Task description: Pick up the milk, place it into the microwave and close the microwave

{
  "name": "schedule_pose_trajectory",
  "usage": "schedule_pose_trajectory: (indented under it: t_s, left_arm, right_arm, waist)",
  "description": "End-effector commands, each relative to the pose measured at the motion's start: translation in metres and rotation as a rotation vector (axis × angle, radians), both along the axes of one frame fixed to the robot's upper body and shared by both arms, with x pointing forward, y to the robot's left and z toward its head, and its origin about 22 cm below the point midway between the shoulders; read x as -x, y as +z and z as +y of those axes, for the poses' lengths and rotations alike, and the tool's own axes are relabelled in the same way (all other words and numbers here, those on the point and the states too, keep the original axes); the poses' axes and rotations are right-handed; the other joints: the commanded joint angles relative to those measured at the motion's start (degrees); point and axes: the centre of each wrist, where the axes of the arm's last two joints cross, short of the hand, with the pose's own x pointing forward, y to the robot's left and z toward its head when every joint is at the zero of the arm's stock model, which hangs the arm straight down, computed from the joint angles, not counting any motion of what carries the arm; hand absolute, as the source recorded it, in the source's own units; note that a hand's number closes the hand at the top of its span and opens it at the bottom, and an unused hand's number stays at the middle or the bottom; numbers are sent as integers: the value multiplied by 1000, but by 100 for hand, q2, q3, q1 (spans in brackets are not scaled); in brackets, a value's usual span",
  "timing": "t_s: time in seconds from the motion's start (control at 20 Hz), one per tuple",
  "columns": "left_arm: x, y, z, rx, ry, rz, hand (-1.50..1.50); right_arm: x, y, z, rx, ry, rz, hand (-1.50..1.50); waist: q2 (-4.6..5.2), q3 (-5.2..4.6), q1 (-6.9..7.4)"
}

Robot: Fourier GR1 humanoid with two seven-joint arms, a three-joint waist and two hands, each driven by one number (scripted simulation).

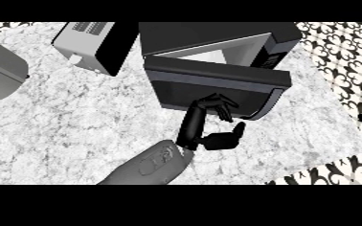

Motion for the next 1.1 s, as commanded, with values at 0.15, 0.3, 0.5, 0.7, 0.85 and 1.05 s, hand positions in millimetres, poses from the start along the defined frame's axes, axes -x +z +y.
schedule_pose_trajectory:
  t_s: [0.15,0.3,0.5,0.7,0.85,1.05]
  left_arm:
    - [-26,21,-5,12,130,21,-150]
    - [-37,32,-5,48,180,32,-150]
    - [-46,40,-4,101,224,40,-150]
    - [-48,42,-4,120,257,50,-150]
    - [-48,42,-4,126,256,44,-150]
    - [-52,44,-4,134,266,41,-150]
  right_arm:
    - [-16,57,-21,189,-78,-185,-150]
    - [-22,80,-27,285,-134,-271,150]
    - [-26,92,-32,346,-155,-298,150]
    - [-29,103,-33,376,-154,-325,150]
    - [-34,108,-34,382,-173,-340,150]
    - [-35,108,-33,384,-163,-347,150]
  waist:
    - [20,-1,-304]
    - [86,-3,-266]
    - [174,-1,-283]
    - [220,5,-363]
    - [259,9,-288]
    - [257,24,-356]
